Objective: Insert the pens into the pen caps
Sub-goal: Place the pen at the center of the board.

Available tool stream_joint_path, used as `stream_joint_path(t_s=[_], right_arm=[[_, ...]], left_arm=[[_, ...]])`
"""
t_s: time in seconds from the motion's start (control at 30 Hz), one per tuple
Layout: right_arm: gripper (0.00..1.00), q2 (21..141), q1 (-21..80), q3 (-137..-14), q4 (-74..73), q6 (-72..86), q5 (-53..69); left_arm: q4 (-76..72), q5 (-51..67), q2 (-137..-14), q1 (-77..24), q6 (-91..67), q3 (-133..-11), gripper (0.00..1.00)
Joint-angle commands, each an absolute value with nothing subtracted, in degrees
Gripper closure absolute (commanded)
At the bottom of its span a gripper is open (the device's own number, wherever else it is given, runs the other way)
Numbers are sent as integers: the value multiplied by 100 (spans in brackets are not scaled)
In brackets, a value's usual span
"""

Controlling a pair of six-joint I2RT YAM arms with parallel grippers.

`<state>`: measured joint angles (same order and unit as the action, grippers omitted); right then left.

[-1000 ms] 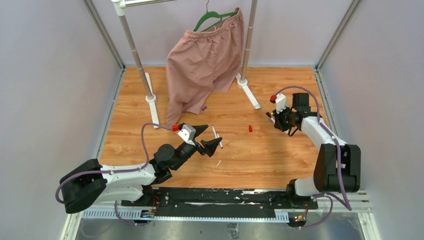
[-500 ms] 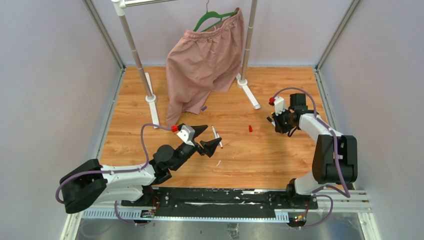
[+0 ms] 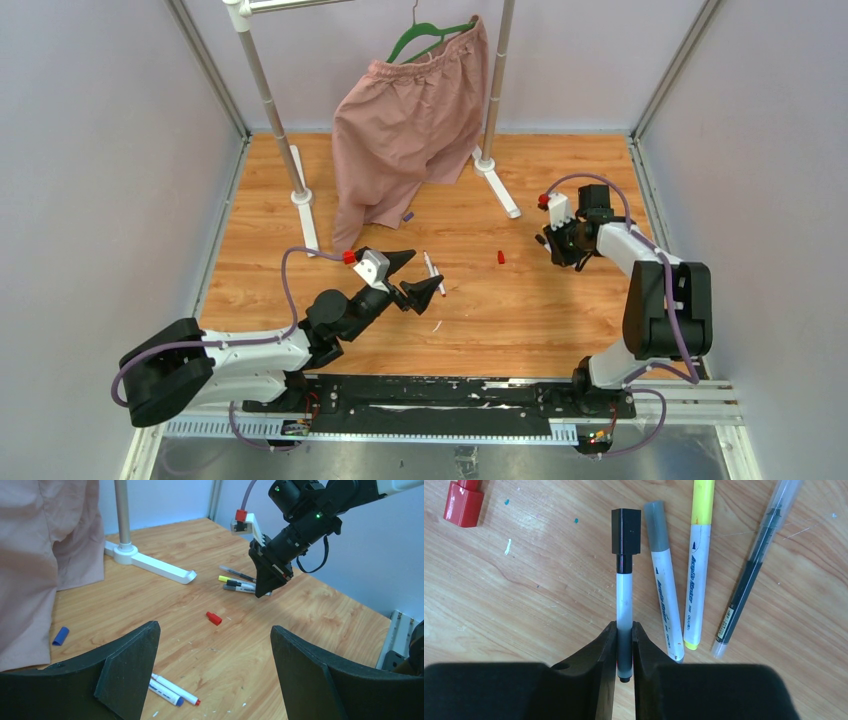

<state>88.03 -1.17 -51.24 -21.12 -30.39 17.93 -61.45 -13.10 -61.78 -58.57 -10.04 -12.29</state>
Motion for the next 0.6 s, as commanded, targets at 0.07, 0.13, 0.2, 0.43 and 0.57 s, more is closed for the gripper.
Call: stream_joint_path(t_s=[0.07,0.13,0.2,0.43,0.57], right_arm=[[77,8901,-187,-5282,-2381,-2977,1747],[75,8908,-185,-5290,-2395,-2970,1765],[74,8897,-185,-5298,-2399,-2966,1760],[73,8824,-185,-5353,-2459,-2962,1735],[72,8615,-185,-5429,-2577,-2977,1827]], left_arm=[[-6344,-1341,-6195,-5825,-950,-1121,13],[-6350,-1336,-6187,-5824,-957,-1121,13],[-6361,-1336,-6185,-5827,-958,-1103,13],[-6380,-1345,-6170,-5827,-958,-1095,13],[-6376,-1349,-6165,-5827,-967,-1081,13]])
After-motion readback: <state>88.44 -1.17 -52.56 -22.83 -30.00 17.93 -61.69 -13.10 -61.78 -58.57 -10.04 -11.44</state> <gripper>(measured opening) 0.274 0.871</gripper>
